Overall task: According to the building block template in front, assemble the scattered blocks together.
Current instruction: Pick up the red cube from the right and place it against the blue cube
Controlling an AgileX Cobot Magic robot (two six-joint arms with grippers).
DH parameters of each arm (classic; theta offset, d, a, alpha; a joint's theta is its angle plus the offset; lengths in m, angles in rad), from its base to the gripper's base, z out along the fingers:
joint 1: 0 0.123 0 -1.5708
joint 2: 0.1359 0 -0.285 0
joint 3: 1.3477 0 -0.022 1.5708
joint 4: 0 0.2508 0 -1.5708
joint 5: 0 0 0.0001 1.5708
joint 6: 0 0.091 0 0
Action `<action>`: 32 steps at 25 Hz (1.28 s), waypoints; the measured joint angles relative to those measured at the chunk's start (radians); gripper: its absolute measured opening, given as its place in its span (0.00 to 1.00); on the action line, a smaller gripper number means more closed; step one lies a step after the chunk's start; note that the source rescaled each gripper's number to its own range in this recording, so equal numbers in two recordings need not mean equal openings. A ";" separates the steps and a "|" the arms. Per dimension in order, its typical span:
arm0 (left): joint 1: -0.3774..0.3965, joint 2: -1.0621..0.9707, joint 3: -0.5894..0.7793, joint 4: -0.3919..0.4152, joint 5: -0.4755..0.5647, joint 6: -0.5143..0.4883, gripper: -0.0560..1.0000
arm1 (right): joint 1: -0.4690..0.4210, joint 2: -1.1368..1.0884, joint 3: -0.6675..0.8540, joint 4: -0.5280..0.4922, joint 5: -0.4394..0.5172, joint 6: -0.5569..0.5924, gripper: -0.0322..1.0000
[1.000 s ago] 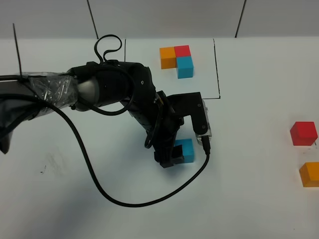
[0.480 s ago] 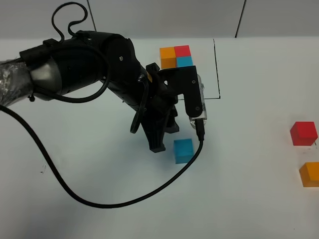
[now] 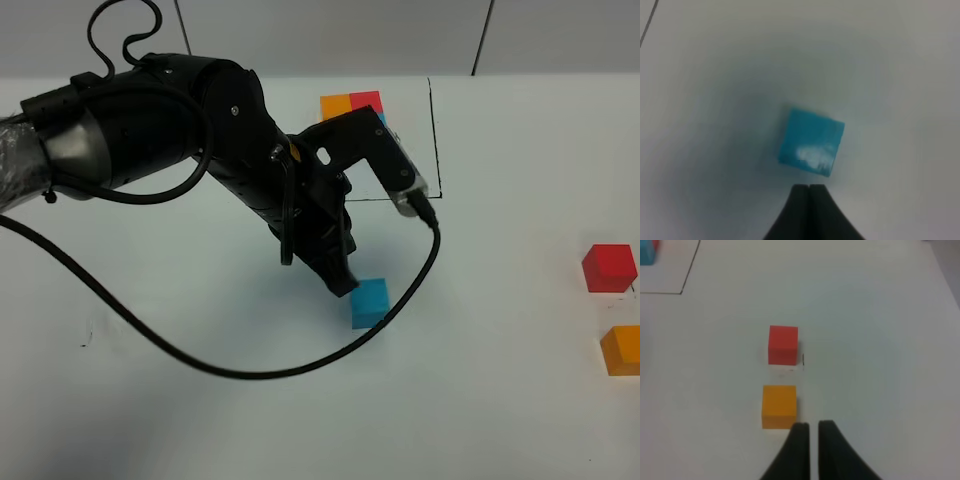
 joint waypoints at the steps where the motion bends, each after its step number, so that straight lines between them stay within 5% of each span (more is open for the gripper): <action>1: 0.000 0.000 0.000 0.000 -0.002 -0.101 0.05 | 0.000 0.000 0.000 0.000 0.000 0.000 0.03; 6: 0.000 0.000 0.000 0.001 -0.026 -0.583 0.05 | 0.000 0.000 0.000 0.000 0.000 0.000 0.03; 8: 0.000 0.000 0.000 0.013 -0.056 -0.675 0.05 | 0.000 0.000 0.000 0.000 0.000 0.001 0.03; 16: 0.014 0.000 0.000 0.207 -0.089 -0.714 0.05 | 0.000 0.000 0.000 0.000 0.000 0.001 0.03; 32: 0.238 -0.094 0.034 0.349 0.077 -0.728 0.05 | 0.000 0.000 0.000 0.000 0.000 0.001 0.03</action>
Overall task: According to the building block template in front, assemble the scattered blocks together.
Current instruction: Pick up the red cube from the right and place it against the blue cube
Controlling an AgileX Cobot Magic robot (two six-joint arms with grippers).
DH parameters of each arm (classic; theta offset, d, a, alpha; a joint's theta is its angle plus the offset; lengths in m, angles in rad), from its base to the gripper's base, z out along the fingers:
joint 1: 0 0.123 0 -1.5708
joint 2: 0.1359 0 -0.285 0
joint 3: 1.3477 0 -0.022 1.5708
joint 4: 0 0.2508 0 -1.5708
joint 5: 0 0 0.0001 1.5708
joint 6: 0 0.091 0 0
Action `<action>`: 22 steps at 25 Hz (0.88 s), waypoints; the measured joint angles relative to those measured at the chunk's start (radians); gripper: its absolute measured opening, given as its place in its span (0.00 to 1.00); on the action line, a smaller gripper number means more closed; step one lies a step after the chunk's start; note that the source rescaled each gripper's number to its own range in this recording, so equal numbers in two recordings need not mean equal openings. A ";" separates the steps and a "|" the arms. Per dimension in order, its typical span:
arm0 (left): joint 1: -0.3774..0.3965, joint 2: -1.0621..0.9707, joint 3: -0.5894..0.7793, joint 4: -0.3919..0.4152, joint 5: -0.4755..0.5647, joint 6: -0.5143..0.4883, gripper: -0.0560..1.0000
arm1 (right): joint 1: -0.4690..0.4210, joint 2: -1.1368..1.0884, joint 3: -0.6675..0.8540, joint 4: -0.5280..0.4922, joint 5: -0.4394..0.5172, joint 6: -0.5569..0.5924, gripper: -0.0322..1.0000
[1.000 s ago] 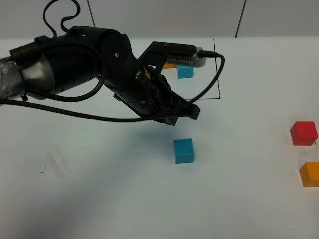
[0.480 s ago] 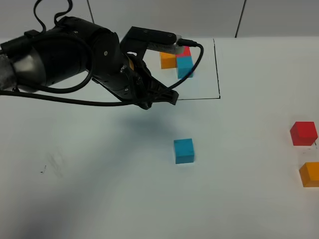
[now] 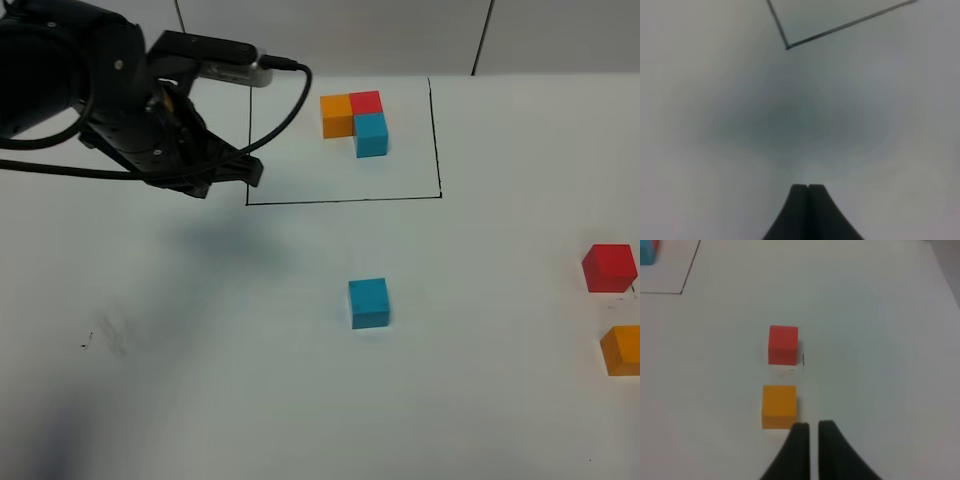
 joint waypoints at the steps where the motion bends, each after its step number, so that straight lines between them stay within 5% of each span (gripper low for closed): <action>1: 0.019 -0.022 0.014 0.009 0.004 0.000 0.05 | 0.000 0.000 0.000 0.000 0.000 0.000 0.03; 22: 0.460 -0.751 0.680 0.019 0.086 -0.003 0.05 | 0.000 0.000 0.000 0.000 0.000 0.000 0.03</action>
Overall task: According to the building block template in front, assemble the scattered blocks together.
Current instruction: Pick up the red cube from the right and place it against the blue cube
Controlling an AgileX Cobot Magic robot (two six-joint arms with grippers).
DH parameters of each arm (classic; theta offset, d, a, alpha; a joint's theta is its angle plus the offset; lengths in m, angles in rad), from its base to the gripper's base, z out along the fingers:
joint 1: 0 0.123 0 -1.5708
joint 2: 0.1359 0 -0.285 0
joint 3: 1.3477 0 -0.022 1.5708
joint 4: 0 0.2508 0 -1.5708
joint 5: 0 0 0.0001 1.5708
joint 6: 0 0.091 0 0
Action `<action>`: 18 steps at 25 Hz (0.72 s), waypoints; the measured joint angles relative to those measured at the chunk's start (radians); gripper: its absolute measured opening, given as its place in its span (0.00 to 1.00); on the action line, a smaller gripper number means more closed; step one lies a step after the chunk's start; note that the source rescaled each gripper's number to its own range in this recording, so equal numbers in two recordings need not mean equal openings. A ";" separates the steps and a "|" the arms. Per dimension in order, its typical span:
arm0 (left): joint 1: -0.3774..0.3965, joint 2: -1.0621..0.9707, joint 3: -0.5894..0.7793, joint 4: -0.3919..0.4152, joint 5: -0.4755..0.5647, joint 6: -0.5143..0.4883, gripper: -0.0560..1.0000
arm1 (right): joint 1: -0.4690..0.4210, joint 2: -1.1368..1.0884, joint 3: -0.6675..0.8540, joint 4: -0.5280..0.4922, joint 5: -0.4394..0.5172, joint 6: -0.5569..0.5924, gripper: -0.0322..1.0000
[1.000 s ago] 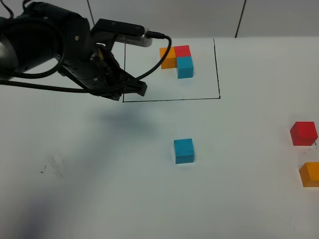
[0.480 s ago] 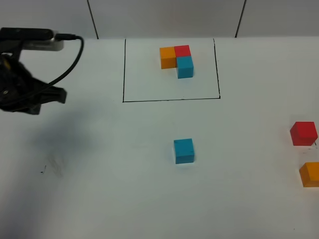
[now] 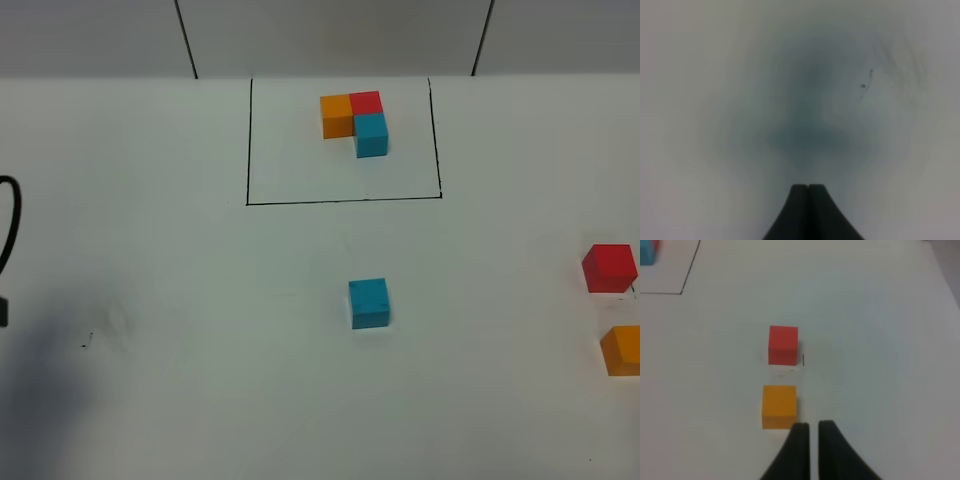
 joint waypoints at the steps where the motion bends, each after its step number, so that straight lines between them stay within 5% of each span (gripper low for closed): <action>1: 0.007 -0.040 0.011 0.000 0.026 0.000 0.05 | 0.000 0.000 0.000 0.000 0.000 0.000 0.03; 18: 0.011 -0.505 0.150 -0.001 0.192 -0.031 0.05 | 0.000 0.000 0.000 0.000 0.000 0.000 0.03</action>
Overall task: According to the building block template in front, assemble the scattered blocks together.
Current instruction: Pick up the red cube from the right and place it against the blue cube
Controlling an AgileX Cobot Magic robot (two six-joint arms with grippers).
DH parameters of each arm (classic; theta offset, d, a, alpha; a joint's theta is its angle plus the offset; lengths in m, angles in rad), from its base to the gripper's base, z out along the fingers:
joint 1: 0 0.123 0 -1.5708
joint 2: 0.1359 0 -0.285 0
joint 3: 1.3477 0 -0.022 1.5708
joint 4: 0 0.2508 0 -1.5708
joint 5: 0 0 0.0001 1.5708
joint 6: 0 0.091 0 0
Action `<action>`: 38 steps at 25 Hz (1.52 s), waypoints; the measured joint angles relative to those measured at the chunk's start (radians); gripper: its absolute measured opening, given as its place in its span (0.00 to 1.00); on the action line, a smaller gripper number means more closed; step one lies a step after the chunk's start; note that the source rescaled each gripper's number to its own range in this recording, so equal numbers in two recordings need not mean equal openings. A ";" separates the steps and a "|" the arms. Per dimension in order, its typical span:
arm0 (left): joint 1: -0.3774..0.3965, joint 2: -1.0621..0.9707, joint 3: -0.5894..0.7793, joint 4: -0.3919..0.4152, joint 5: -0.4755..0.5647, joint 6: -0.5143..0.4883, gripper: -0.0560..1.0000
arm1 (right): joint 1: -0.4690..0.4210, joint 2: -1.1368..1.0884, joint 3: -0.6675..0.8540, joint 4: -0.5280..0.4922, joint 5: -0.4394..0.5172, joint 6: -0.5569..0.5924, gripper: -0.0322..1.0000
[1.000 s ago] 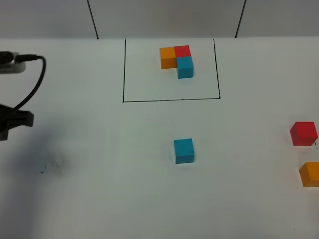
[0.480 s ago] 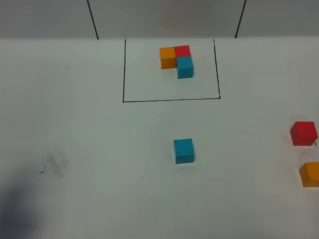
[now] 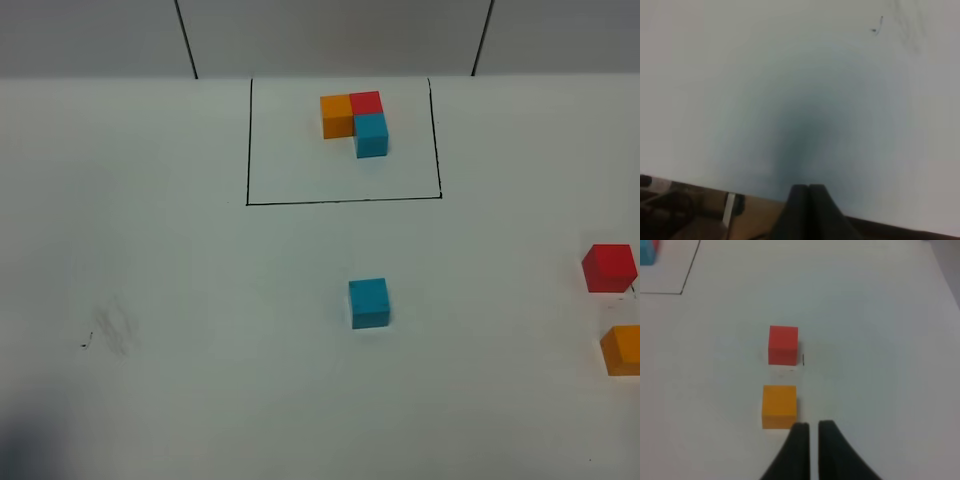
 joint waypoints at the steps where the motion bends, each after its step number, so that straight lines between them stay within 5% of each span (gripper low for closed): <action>1: 0.000 -0.023 0.000 -0.001 0.000 0.000 0.05 | 0.000 0.000 0.000 0.000 0.000 0.000 0.03; 20: 0.000 -0.403 0.002 -0.054 0.001 0.078 0.05 | 0.000 0.000 0.000 0.000 0.000 0.000 0.03; 38: 0.000 -0.493 0.005 -0.081 0.002 0.168 0.05 | 0.000 0.000 0.000 0.000 0.000 0.000 0.03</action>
